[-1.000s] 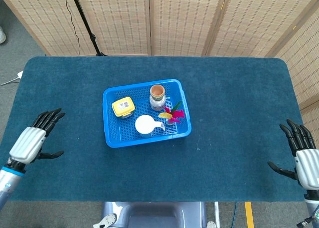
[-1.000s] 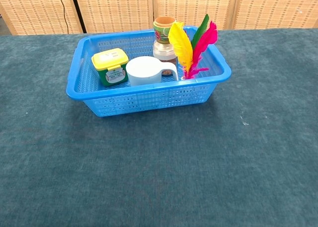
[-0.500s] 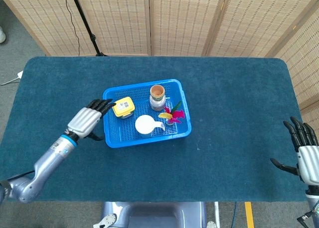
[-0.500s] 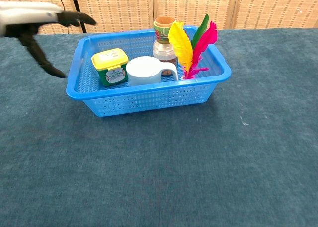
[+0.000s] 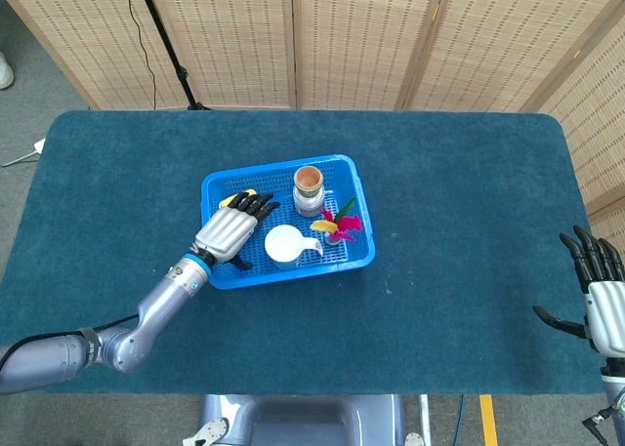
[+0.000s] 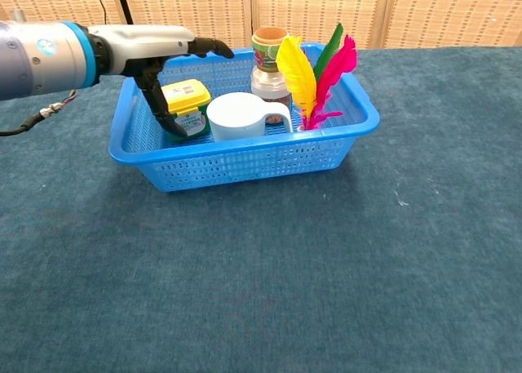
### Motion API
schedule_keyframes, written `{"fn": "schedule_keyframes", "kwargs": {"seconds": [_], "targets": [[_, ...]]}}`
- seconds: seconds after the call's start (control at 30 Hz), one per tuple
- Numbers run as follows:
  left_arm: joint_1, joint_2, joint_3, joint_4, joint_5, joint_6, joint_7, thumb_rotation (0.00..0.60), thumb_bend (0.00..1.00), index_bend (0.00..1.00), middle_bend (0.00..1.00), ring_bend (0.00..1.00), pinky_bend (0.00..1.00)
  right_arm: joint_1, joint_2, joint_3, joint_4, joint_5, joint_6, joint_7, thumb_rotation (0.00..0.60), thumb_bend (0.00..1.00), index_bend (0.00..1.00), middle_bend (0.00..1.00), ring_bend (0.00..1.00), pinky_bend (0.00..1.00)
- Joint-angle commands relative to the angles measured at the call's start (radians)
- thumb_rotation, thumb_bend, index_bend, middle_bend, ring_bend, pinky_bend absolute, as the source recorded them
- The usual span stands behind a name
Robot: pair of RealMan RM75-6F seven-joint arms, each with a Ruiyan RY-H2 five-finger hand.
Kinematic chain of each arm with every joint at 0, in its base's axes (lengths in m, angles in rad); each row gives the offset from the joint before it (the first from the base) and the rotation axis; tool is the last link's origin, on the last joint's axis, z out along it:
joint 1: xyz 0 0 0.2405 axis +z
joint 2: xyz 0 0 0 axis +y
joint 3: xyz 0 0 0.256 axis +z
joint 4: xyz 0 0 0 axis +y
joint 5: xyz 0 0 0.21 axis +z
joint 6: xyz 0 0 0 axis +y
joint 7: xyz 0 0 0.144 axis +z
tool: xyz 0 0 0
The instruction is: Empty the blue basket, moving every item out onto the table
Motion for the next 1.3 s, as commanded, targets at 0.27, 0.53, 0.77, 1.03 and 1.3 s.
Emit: {"fn": "schedule_keyframes", "kwargs": {"seconds": [0.27, 0.53, 0.77, 1.03, 1.3], "targets": [[-0.093, -0.092, 0.015, 0.033, -0.112, 0.025, 0.108, 0.6, 0.04, 0.0, 0.0, 0.0, 0.08, 0.001, -0.002, -0.003, 0.0, -0.005, -0.002, 0.0, 0.6, 0.0, 0.0, 0.0, 0.0, 0.0], [-0.139, -0.155, 0.03, 0.077, -0.178, 0.052, 0.154, 0.6, 0.1, 0.22, 0.15, 0.17, 0.38, -0.003, 0.001, -0.004, -0.003, -0.006, 0.001, 0.007, 0.6, 0.0, 0.0, 0.0, 0.0, 0.0], [-0.147, -0.182, 0.029, 0.092, -0.198, 0.096, 0.166, 0.6, 0.23, 0.46, 0.33, 0.34, 0.46, -0.005, 0.004, -0.005, -0.004, -0.008, 0.004, 0.014, 0.6, 0.0, 0.0, 0.0, 0.0, 0.0], [-0.105, -0.111, -0.004, 0.017, -0.116, 0.168, 0.091, 0.6, 0.23, 0.47, 0.34, 0.35, 0.47, -0.007, 0.006, -0.005, -0.007, -0.011, 0.007, 0.019, 0.6, 0.0, 0.0, 0.0, 0.0, 0.0], [0.016, 0.141, -0.062, -0.196, 0.035, 0.272, -0.062, 0.6, 0.23, 0.47, 0.34, 0.35, 0.47, -0.006, 0.005, -0.01, -0.012, -0.02, 0.005, 0.012, 0.6, 0.0, 0.0, 0.0, 0.0, 0.0]]}}
